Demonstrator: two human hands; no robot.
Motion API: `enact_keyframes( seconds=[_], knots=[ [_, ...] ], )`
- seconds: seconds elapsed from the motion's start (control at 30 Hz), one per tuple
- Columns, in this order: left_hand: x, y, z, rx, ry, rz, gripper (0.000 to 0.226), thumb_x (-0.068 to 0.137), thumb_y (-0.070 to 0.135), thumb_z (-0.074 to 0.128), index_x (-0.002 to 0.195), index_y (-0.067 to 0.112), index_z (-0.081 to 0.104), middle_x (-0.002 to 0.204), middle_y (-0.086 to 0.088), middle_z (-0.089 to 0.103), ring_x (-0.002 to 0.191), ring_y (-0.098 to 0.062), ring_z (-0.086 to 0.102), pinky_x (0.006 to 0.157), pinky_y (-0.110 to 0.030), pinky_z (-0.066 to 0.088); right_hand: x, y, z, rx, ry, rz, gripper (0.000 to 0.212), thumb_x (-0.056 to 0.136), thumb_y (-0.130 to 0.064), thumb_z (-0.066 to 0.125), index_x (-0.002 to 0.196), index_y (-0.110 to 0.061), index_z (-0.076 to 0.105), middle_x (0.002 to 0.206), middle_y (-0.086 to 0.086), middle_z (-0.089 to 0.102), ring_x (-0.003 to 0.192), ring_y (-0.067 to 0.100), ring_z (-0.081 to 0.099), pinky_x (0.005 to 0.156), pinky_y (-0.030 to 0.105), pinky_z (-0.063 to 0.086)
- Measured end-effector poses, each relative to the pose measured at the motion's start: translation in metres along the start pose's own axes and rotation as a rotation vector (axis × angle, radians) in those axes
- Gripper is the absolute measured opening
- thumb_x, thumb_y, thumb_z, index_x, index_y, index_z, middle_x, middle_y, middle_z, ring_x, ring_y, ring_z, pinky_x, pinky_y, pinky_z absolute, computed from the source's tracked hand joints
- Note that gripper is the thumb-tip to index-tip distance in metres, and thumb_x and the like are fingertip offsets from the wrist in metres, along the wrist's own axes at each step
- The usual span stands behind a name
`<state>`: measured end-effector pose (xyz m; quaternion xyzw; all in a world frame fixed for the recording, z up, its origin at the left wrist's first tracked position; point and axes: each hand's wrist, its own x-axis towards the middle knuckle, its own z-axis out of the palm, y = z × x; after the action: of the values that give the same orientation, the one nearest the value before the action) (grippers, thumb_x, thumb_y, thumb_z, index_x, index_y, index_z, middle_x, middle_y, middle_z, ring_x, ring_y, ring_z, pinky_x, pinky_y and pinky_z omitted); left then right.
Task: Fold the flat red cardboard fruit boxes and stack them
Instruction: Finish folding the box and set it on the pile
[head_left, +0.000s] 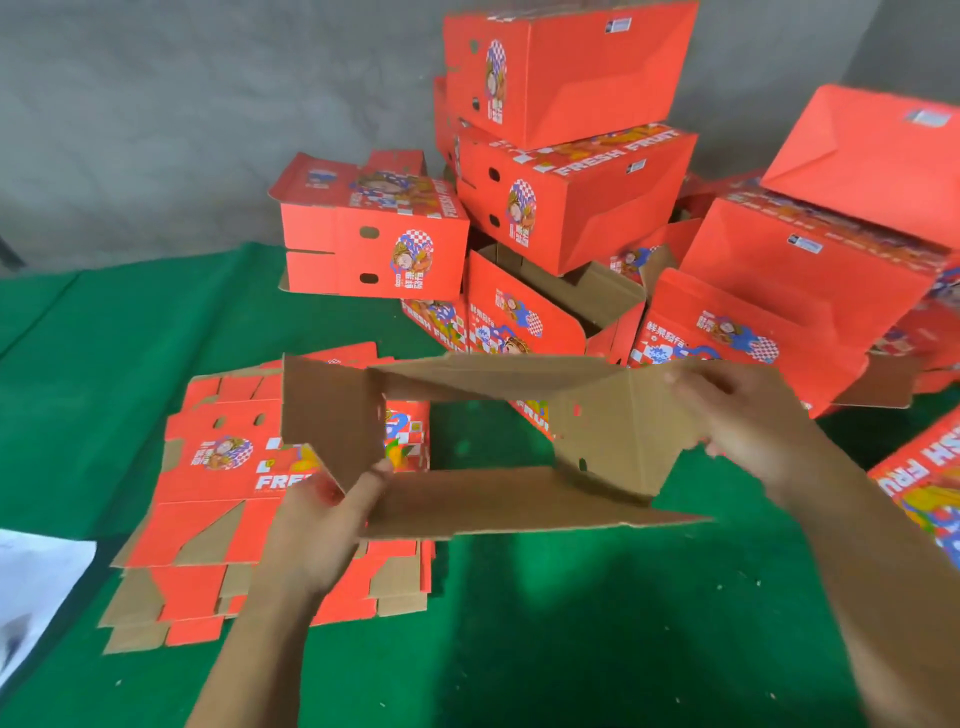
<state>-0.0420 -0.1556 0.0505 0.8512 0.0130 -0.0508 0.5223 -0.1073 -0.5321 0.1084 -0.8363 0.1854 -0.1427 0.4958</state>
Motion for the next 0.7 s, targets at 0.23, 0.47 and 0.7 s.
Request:
enact_keyframes(
  seconds=[0.23,0.47,0.7],
  knots=[
    [0.003,0.038,0.045,-0.531,0.047,-0.024,0.047,0.1,0.016,0.061,0.06,0.036,0.073,0.051,0.017,0.054,0.042,0.001,0.042,0.044,-0.018,0.033,-0.005,-0.001,0.0,0.018,0.068,0.017,0.029,0.099,-0.028,0.061,0.085,-0.004,0.069,0.069,0.028,0.058,0.056,0.019,0.054,0.056,0.036,0.05],
    [0.013,0.044,0.064,-0.564,-0.092,0.082,0.046,0.102,0.01,0.057,0.066,0.033,0.071,0.053,0.015,0.057,0.041,0.002,0.045,0.039,-0.012,0.035,-0.003,-0.012,-0.035,0.048,0.221,-0.08,0.036,0.092,-0.025,0.066,0.079,-0.058,0.072,0.07,-0.025,0.068,0.054,-0.007,0.055,0.057,0.013,0.046],
    [0.021,0.023,0.09,-0.536,0.039,0.016,0.024,0.101,0.005,0.055,0.11,0.025,0.046,0.086,-0.004,0.07,0.067,-0.019,0.063,0.05,-0.023,0.051,-0.001,0.042,-0.025,0.253,0.063,0.222,0.019,0.097,-0.005,0.057,0.096,-0.019,0.071,0.084,0.016,0.069,0.076,0.018,0.058,0.071,0.04,0.049]
  ],
)
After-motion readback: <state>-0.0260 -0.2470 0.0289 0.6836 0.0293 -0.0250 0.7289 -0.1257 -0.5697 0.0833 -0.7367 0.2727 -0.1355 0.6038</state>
